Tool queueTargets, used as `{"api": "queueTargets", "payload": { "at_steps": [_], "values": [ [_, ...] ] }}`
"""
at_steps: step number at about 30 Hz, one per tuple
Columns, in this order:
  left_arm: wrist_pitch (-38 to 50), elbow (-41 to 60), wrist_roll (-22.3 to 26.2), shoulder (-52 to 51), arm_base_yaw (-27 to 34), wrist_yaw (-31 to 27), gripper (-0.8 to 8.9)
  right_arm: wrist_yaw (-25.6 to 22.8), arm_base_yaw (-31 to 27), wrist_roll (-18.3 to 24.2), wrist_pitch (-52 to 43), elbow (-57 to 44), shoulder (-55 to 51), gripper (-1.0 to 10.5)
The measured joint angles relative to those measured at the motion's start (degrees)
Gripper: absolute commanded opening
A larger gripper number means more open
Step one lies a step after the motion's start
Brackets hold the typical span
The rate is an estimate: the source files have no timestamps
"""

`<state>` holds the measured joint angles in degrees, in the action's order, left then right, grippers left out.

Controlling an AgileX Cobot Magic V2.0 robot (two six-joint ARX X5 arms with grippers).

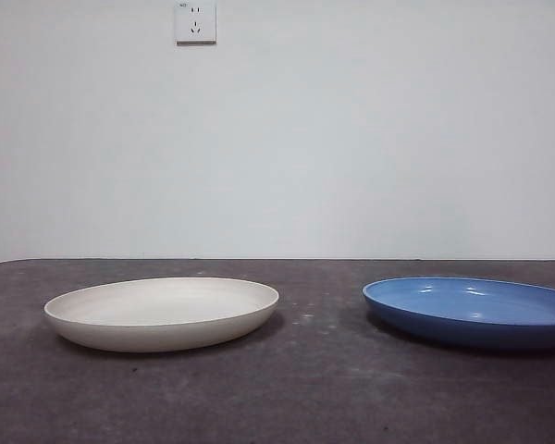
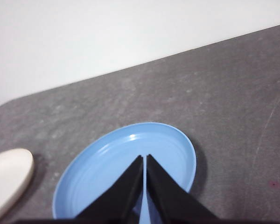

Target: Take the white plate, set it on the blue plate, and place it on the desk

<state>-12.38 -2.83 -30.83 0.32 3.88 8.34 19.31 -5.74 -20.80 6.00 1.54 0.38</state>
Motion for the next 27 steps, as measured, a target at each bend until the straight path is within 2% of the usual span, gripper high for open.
{"api": "queueTargets", "payload": {
  "at_steps": [8,13,19,23,27],
  "values": [
    [-6.4,-8.8,-1.5,2.6,0.0,0.9,0.16,-1.6,0.0,-1.7,2.1,10.4,1.2,0.1],
    [-9.7,-16.8,0.2,8.0,0.0,3.9,0.15,-1.6,0.0,0.6,7.8,18.3,6.4,0.1],
    [-18.5,-28.8,8.5,18.9,0.0,10.0,0.15,0.3,0.0,5.9,17.5,30.3,15.8,0.1],
    [-24.2,-35.8,15.6,26.8,0.0,15.2,0.15,3.3,0.0,11.1,27.1,39.3,24.0,0.1],
    [-29.3,-41.0,20.8,33.4,-0.6,19.2,0.15,5.0,0.2,16.2,35.4,46.4,31.1,0.1]
  ]
}}
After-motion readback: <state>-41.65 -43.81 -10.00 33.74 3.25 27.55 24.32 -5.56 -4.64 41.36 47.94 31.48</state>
